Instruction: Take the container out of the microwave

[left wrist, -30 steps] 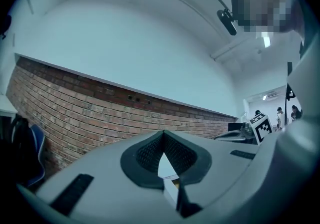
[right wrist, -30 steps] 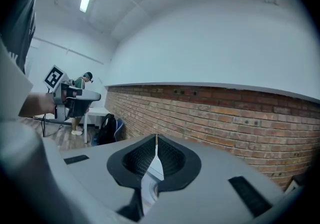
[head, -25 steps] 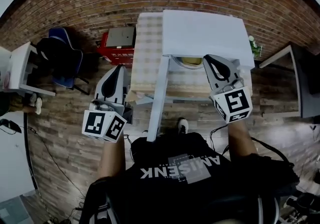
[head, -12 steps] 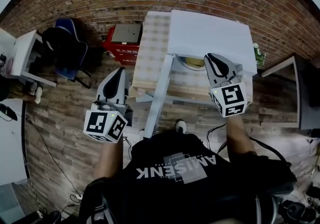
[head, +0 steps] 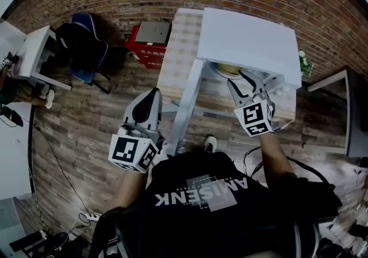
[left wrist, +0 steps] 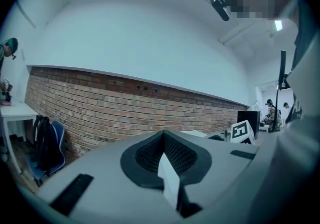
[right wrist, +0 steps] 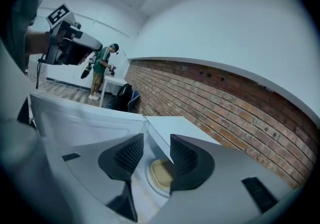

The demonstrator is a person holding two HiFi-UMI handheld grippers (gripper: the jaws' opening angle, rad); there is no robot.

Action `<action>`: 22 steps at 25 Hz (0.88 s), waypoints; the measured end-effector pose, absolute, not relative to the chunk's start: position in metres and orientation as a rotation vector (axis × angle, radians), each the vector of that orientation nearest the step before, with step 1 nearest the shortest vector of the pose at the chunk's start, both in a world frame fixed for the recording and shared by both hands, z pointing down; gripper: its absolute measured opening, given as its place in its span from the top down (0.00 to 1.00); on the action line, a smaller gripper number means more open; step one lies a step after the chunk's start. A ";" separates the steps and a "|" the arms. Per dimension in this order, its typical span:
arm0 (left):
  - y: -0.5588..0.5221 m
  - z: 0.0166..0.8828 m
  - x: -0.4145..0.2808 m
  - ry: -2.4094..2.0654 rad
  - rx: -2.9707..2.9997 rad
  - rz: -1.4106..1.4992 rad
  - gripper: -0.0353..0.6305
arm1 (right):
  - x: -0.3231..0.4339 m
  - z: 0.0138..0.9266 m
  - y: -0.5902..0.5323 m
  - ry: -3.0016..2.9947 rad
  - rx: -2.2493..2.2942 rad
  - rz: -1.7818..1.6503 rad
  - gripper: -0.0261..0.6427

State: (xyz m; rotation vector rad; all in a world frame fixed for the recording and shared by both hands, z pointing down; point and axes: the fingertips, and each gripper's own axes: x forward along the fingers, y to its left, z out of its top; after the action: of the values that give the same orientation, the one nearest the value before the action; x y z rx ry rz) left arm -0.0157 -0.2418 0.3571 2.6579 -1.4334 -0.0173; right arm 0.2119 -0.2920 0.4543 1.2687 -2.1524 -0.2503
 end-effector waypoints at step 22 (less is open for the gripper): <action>-0.242 0.358 0.021 -1.553 2.592 -0.033 0.93 | 0.236 0.605 -0.363 -1.977 0.975 -0.227 0.67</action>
State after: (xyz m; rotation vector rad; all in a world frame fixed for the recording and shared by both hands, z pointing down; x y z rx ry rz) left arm 0.0210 -0.2424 0.3582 2.5924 -1.5535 -0.0331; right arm 0.2358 -0.3634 0.6048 0.9755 -1.9770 -0.2270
